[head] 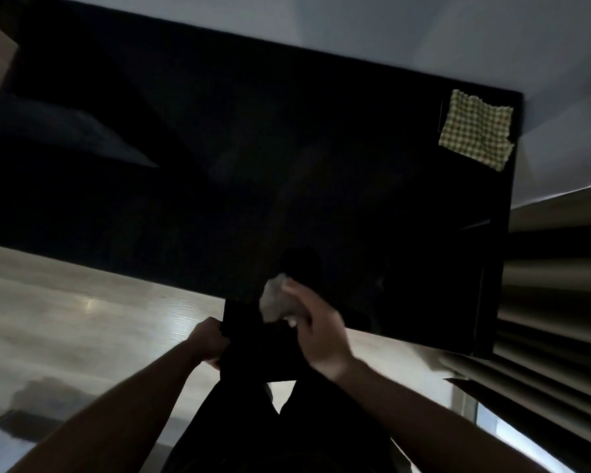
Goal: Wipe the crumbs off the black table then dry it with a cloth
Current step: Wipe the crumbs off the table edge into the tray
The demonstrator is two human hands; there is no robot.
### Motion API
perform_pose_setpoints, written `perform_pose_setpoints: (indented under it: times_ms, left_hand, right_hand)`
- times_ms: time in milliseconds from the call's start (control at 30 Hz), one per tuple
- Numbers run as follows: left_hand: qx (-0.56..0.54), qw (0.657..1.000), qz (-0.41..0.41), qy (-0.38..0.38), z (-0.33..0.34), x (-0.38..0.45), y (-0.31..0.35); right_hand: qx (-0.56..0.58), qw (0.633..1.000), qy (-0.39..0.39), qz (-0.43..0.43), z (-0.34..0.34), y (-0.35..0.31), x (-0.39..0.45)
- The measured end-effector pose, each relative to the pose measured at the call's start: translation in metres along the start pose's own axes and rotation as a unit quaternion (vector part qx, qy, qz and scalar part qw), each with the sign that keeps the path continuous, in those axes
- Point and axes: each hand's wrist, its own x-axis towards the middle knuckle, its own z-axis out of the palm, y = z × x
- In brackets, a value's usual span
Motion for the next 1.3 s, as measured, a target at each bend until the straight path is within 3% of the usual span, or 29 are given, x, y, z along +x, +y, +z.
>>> perform_pose_setpoints:
  times_ms: [333,467,600,700,833,967,1133,1300]
  left_hand:
    - [-0.073,0.996,-0.053,-0.019,-0.001,0.013,0.007]
    - [-0.077,0.995,-0.063,-0.008,0.001,0.015,0.011]
    - [-0.092,0.993,-0.078,0.0,-0.003,0.016,0.013]
    - [-0.103,0.991,-0.082,0.0,-0.007,0.019,0.008]
    - [-0.103,0.992,-0.07,-0.002,-0.012,0.018,0.003]
    - [-0.088,0.995,-0.049,-0.003,-0.017,0.013,0.004]
    - [0.005,1.0,0.002,0.016,-0.019,0.003,-0.002]
    - [-0.006,1.0,0.009,-0.008,-0.018,0.004,-0.017]
  right_hand:
    - [-0.152,0.961,0.23,-0.019,-0.199,-0.007,0.197]
    - [-0.229,0.947,0.225,0.008,-0.253,-0.003,0.264]
    - [-0.305,0.939,0.143,0.063,-0.264,0.01,0.295]
    - [-0.328,0.93,0.148,0.077,-0.244,0.021,0.29]
    - [-0.358,0.916,0.176,0.032,-0.186,0.031,0.235]
    - [-0.328,0.932,0.154,-0.016,-0.103,0.035,0.157]
    - [-0.231,0.968,0.062,-0.072,0.013,0.039,0.052]
    - [-0.231,0.962,-0.054,-0.134,0.083,0.042,-0.029]
